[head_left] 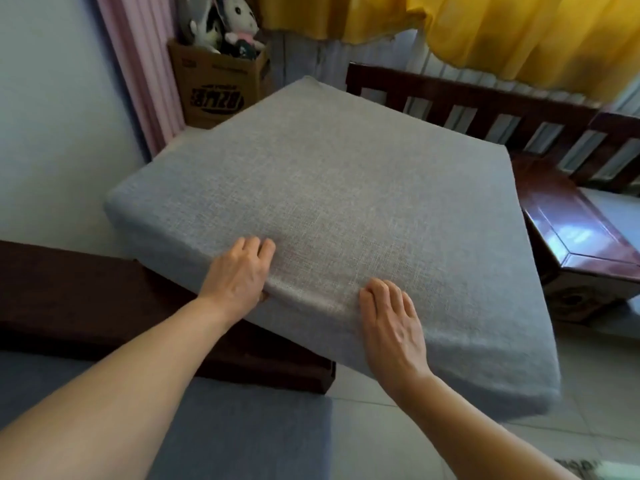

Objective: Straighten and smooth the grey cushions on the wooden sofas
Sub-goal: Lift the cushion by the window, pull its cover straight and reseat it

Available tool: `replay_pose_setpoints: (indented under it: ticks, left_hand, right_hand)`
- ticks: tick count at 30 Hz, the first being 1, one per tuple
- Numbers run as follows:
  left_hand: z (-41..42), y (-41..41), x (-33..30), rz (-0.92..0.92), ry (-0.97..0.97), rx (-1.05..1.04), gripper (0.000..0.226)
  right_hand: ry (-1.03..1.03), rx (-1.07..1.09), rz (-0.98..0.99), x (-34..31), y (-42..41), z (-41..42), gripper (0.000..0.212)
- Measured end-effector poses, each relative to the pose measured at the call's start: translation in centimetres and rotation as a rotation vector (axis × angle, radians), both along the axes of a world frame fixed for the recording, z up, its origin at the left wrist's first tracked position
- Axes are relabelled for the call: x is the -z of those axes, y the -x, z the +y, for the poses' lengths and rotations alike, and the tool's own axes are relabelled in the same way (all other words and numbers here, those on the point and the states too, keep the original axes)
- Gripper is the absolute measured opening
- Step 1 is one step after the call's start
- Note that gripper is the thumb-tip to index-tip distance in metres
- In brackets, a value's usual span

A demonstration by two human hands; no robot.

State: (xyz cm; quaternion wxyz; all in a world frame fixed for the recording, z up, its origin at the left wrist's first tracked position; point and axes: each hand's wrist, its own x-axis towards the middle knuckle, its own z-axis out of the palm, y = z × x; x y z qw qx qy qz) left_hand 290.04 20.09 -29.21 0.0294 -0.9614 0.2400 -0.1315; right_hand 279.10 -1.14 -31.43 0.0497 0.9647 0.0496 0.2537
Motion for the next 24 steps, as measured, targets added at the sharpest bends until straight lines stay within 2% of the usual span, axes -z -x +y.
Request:
replay_pose_setpoints:
  ticks: [2,6,9,11,14,18,20,22,24]
  left_hand:
    - [-1.6,-0.7,0.1,-0.025,0.017,0.017,0.071]
    - [-5.5,-2.0,0.0,-0.072,0.008,0.052,0.063]
    - [-8.2,-3.0,0.1,-0.049,-0.031,0.057,0.053]
    - [-9.6,-3.6,0.5,-0.051,-0.055,0.020,0.048]
    - [-10.9,-4.3,0.5,-0.075,-0.093,0.049,0.054]
    - [-13.2,-4.8,0.5,-0.112,-0.152,0.128,0.044]
    - [-14.7,-5.0,0.6,-0.149,-0.207,0.178,0.032]
    - [-16.7,-5.7,0.6,-0.166,-0.224,0.219,0.028]
    - [-18.4,-6.4,1.0,-0.167,-0.257,0.219,0.022]
  right_hand:
    - [-0.007,0.006,0.015,0.0,-0.8,-1.8,0.036]
    - [0.016,0.057,0.083,0.4,-2.0,-5.5,0.047]
    - [0.012,0.116,0.098,1.2,-3.2,-7.4,0.045]
    - [-0.021,0.140,0.097,2.2,-4.0,-8.0,0.045]
    - [-0.092,0.169,0.113,3.5,-5.5,-7.4,0.044]
    - [-0.126,0.212,0.237,3.7,-7.9,-7.3,0.040]
    - [-0.108,0.195,0.296,3.9,-8.3,-7.9,0.032]
    - [-0.106,0.167,0.354,4.2,-8.8,-8.5,0.007]
    - [-0.129,0.175,0.363,4.4,-10.2,-9.4,0.025]
